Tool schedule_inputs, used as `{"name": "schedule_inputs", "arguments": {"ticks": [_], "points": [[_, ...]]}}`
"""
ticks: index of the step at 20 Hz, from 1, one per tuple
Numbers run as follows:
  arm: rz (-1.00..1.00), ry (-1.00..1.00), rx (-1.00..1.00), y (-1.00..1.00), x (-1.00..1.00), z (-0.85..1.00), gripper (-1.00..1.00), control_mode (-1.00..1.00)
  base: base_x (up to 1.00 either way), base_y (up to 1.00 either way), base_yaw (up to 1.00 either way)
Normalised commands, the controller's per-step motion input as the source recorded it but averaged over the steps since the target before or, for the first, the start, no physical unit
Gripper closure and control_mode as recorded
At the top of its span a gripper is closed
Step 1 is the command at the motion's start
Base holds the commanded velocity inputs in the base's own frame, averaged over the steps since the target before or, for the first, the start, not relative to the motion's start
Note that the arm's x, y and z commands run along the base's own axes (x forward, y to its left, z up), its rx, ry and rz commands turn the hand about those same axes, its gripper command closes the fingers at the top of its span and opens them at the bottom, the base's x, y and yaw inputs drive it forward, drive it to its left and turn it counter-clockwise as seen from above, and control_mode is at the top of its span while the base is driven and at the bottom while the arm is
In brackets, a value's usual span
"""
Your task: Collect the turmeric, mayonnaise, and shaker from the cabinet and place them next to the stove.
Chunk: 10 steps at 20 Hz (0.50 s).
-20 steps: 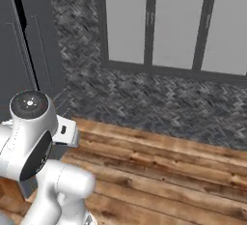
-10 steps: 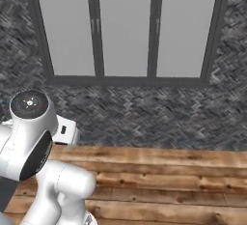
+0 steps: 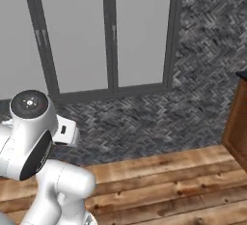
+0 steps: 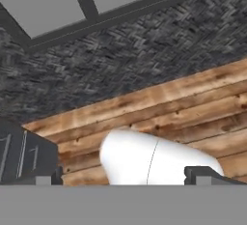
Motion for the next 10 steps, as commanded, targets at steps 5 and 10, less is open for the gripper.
{"name": "schedule_inputs", "arguments": {"ticks": [5,10], "points": [[0.00,0.00,0.00,0.00,0.00,0.00,-1.00,1.00,0.82,-0.02,-0.48],[0.00,0.00,0.00,0.00,0.00,0.00,-1.00,1.00,0.76,-0.10,-0.48]]}}
